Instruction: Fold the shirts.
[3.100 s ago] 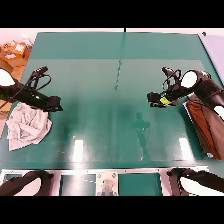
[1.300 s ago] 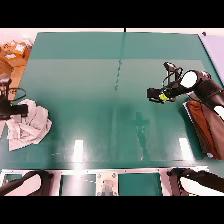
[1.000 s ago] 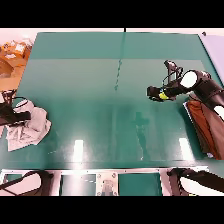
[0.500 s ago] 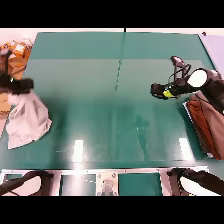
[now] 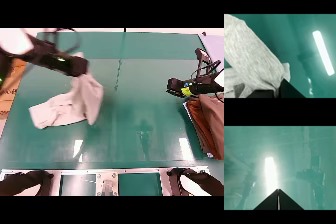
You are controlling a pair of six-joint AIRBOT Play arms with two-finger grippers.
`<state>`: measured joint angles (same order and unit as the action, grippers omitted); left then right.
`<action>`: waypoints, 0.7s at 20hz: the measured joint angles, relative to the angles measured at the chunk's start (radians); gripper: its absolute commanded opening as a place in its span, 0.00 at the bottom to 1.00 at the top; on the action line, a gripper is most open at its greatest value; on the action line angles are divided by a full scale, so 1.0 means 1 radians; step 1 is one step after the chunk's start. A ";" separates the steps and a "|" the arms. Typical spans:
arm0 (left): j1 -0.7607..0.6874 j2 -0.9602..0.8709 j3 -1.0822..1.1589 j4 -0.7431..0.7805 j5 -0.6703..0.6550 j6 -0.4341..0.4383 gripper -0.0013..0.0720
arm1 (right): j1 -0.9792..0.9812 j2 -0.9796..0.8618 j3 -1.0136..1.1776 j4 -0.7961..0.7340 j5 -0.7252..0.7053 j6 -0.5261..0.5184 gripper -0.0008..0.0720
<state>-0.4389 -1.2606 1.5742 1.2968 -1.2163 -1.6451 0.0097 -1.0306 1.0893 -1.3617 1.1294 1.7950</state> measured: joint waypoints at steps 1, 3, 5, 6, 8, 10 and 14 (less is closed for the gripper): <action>-0.045 -0.030 0.003 -0.019 0.015 -0.005 0.60 | -0.003 0.003 0.000 0.001 0.004 0.000 0.09; -0.129 -0.108 0.006 -0.061 0.043 -0.014 0.98 | -0.008 0.008 0.000 0.010 0.010 0.000 0.46; -0.179 -0.178 0.008 -0.094 0.048 -0.017 0.98 | -0.011 0.010 0.000 0.016 0.012 0.000 0.47; -0.185 -0.203 0.009 -0.093 0.039 -0.018 0.98 | -0.012 0.010 0.000 0.020 0.016 0.000 0.48; -0.157 -0.233 0.022 -0.091 -0.017 -0.020 0.98 | -0.014 0.011 -0.003 0.024 0.020 0.000 0.66; -0.086 -0.248 0.040 -0.052 -0.108 -0.007 0.98 | -0.013 0.011 -0.025 0.044 0.025 0.000 0.71; 0.116 -0.261 0.039 0.069 -0.277 0.018 0.98 | 0.010 -0.019 -0.135 0.141 -0.014 -0.017 0.70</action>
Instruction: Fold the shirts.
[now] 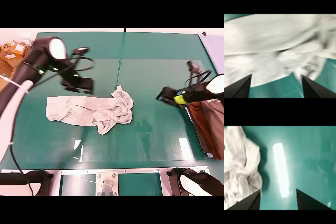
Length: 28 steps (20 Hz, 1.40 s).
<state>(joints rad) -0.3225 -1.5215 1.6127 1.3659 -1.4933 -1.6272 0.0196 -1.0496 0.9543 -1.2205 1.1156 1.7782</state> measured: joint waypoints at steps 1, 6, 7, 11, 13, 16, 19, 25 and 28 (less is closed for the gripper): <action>0.051 0.000 -0.016 0.023 -0.020 0.003 0.98 | 0.017 -0.022 -0.029 0.039 -0.029 -0.022 0.70; 0.264 -0.004 -0.216 0.074 -0.010 0.019 0.98 | 0.120 -0.178 -0.084 0.252 -0.129 -0.163 0.70; 0.297 -0.004 -0.262 0.078 0.006 0.022 0.98 | 0.138 -0.206 -0.087 0.302 -0.144 -0.195 0.70; 0.407 -0.004 -0.404 0.085 0.080 0.040 0.98 | 0.183 -0.281 -0.092 0.491 -0.178 -0.323 0.69; 0.446 -0.005 -0.439 0.092 0.132 0.043 0.98 | 0.196 -0.304 -0.093 0.558 -0.185 -0.369 0.47; 0.478 -0.011 -0.471 0.084 0.234 0.045 0.98 | 0.213 -0.327 -0.094 0.609 -0.185 -0.403 0.12; 0.490 -0.027 -0.481 0.019 0.330 0.061 0.84 | 0.216 -0.337 -0.094 0.627 -0.182 -0.421 0.03; 0.496 -0.062 -0.460 -0.072 0.447 0.121 0.05 | 0.129 -0.341 -0.071 0.605 -0.152 -0.449 0.03; 0.499 -0.049 -0.381 -0.024 0.435 0.133 0.05 | 0.011 -0.323 -0.024 0.568 -0.066 -0.451 0.03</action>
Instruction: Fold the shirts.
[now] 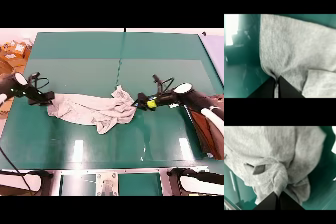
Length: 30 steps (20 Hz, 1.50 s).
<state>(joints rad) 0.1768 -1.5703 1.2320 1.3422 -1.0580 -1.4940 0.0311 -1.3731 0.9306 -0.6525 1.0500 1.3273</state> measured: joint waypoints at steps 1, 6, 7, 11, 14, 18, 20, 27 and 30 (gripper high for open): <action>-0.003 0.008 0.037 0.003 -0.010 0.003 0.05 | -0.044 0.018 0.012 -0.014 0.023 0.000 0.03; -0.002 0.046 0.198 0.026 -0.050 0.010 0.05 | -0.277 0.180 0.034 -0.164 0.083 0.035 0.03; -0.002 0.050 0.218 0.016 -0.050 0.010 0.05 | -0.311 0.206 0.030 -0.191 0.083 0.042 0.03; -0.002 0.050 0.241 -0.018 -0.045 0.011 0.05 | -0.378 0.263 -0.044 -0.259 0.082 0.051 0.03; -0.002 0.049 0.205 -0.096 -0.011 0.043 0.05 | -0.357 0.275 -0.151 -0.263 0.023 0.053 0.03; -0.002 0.049 0.159 -0.184 0.031 0.091 0.70 | -0.314 0.282 -0.232 -0.249 -0.052 0.050 0.03; -0.002 0.052 0.163 -0.193 0.024 0.093 0.80 | -0.306 0.282 -0.242 -0.237 -0.074 0.049 0.03; -0.001 0.063 0.277 -0.005 -0.254 0.025 0.80 | -0.298 0.283 -0.243 -0.222 -0.130 0.047 0.03; -0.001 0.076 0.182 -0.002 -0.341 0.013 0.80 | -0.298 0.283 -0.243 -0.221 -0.141 0.033 0.03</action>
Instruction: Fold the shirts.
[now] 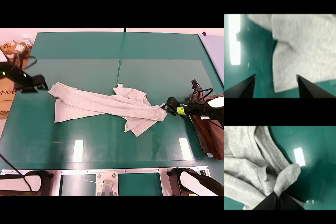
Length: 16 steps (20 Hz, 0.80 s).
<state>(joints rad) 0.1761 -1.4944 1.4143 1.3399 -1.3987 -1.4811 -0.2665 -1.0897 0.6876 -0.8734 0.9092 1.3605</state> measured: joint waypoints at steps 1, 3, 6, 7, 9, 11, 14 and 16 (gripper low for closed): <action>0.000 0.004 -0.050 -0.008 -0.010 -0.003 0.80 | 0.000 0.000 0.000 0.000 -0.002 -0.002 0.03; 0.000 0.008 -0.164 -0.019 -0.006 -0.007 0.80 | 0.000 0.000 0.000 0.001 -0.005 -0.006 0.03; 0.000 0.011 -0.325 -0.067 0.079 -0.010 0.80 | 0.000 0.000 0.000 0.001 -0.008 -0.010 0.03; 0.000 0.011 -0.368 -0.089 0.112 -0.010 0.80 | 0.000 0.000 0.000 0.001 -0.008 -0.010 0.03; 0.002 0.011 -0.424 -0.143 0.145 0.000 0.71 | 0.000 0.000 0.000 0.002 -0.010 -0.011 0.03; 0.000 0.002 -0.460 -0.212 0.169 0.034 0.35 | 0.000 0.000 0.000 0.002 -0.011 -0.011 0.03; -0.001 -0.006 -0.467 -0.238 0.208 0.073 0.05 | 0.000 0.000 0.000 0.002 -0.012 -0.011 0.03; -0.002 -0.011 -0.445 -0.223 0.224 0.084 0.05 | 0.000 0.000 0.000 0.002 -0.012 -0.012 0.33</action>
<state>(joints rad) 0.1741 -1.5051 0.9695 1.1172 -1.1744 -1.3972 -0.2665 -1.0893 0.6880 -0.8719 0.8974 1.3487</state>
